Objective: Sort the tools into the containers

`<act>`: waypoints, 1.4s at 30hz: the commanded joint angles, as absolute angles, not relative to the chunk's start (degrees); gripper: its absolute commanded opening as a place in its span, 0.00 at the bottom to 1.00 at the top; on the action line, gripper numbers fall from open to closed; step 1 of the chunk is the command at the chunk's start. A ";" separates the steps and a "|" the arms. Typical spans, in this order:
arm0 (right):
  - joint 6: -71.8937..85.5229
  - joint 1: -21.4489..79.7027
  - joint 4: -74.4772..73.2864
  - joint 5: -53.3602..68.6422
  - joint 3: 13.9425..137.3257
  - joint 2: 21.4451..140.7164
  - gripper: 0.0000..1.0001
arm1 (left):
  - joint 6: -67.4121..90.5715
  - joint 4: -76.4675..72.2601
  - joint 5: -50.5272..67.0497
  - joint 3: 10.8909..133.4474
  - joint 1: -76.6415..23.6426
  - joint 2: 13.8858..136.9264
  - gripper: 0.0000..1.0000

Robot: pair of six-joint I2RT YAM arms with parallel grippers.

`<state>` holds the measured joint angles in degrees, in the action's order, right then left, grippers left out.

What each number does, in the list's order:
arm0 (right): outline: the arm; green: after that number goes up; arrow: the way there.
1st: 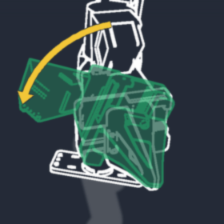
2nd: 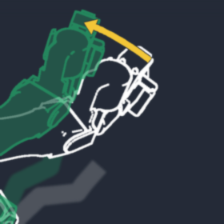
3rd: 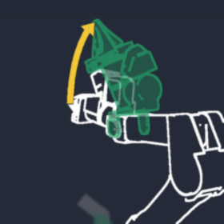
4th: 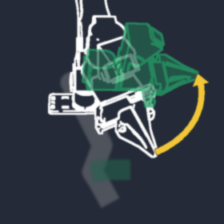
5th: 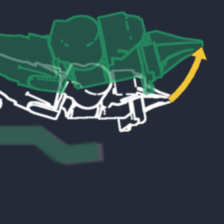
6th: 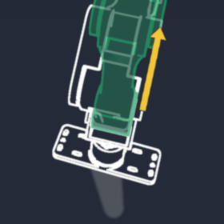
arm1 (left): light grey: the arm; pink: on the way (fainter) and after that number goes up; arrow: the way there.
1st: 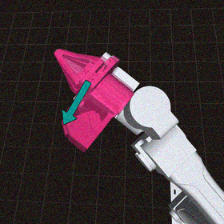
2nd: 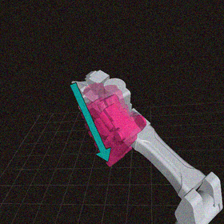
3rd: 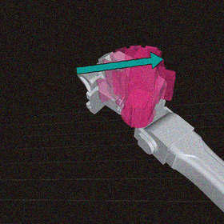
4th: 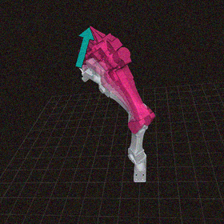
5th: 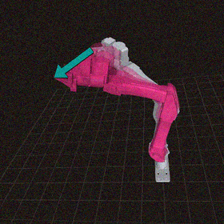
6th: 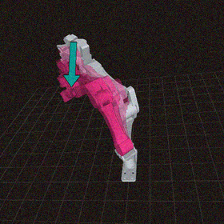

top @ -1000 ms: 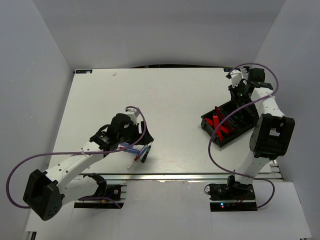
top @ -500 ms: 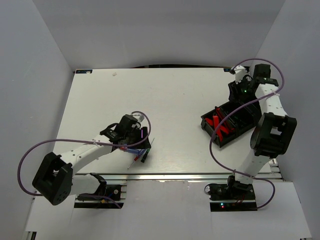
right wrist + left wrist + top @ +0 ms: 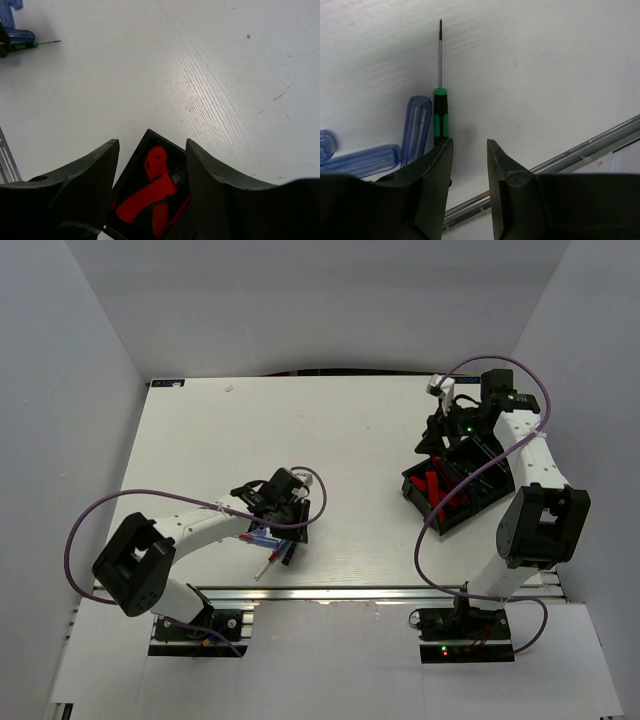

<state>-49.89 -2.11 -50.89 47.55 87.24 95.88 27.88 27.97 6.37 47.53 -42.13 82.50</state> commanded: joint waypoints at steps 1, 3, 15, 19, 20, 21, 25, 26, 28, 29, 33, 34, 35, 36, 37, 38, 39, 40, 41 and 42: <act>-49.22 -2.72 -51.15 51.15 86.49 93.69 0.63 | 27.42 30.67 4.05 49.04 -43.50 83.14 0.44; -48.78 -2.72 -50.89 51.33 86.22 93.60 0.63 | 27.95 31.72 2.82 49.04 -43.77 83.84 0.46; -47.81 -2.72 -50.19 52.38 84.90 93.34 0.63 | 29.88 33.66 -2.11 49.05 -44.74 88.24 0.50; -47.46 -2.72 -50.10 52.73 84.81 93.16 0.63 | 29.71 33.66 -2.55 48.87 -45.00 89.91 0.47; -47.37 -2.72 -50.01 53.00 84.73 93.08 0.63 | 29.71 33.66 -2.81 48.95 -45.00 90.09 0.45; -47.29 -2.64 -50.01 53.09 84.55 92.82 0.63 | 29.79 33.66 -2.81 49.04 -45.00 90.26 0.42; -46.67 -2.37 -50.10 53.79 84.02 92.37 0.63 | 29.44 33.66 -2.90 50.09 -45.00 90.00 0.28; -46.23 -2.29 -49.92 53.96 83.85 92.29 0.63 | 29.44 33.58 -2.90 50.36 -45.09 89.83 0.27; -45.79 -1.94 -49.75 54.84 83.50 92.20 0.64 | 29.18 33.57 -2.55 51.41 -45.09 88.95 0.25; -45.62 -1.67 -49.92 55.19 83.32 92.11 0.70 | 29.18 33.49 -2.20 51.94 -45.09 88.51 0.23; -42.03 1.56 -48.97 57.82 81.84 92.55 0.89 | 28.39 30.95 2.26 57.19 -45.00 86.31 0.16; -39.23 2.19 -47.04 58.01 80.78 92.37 0.89 | 28.48 30.24 3.85 58.26 -45.00 85.53 0.13; -32.33 2.98 -44.76 58.18 79.55 91.94 0.89 | 28.39 29.45 4.48 59.40 -45.00 85.26 0.10; -28.95 4.29 -42.56 58.44 78.32 91.76 0.89 | 28.48 28.83 4.92 60.46 -44.91 84.99 0.09; -25.61 5.00 -38.36 58.88 76.05 91.58 0.89 | 28.65 27.52 5.44 61.51 -44.74 84.82 0.08; -22.10 5.62 -36.23 59.32 74.98 91.50 0.89 | 28.83 26.55 6.93 63.18 -44.48 84.47 0.07; -16.67 6.67 -34.38 60.81 74.10 91.49 0.89 | 29.09 24.45 7.73 63.89 -44.12 84.20 0.06; -13.74 7.11 -30.45 63.69 72.79 91.76 0.89 | 29.53 23.22 9.30 64.77 -43.95 84.11 0.04; -11.10 7.73 -28.24 64.94 72.43 92.02 0.89 | 29.79 21.90 10.19 65.04 -43.77 83.59 0.01; -6.20 8.87 -26.04 67.39 72.25 92.37 0.89 | 30.49 19.10 10.89 65.04 -43.33 83.32 0.00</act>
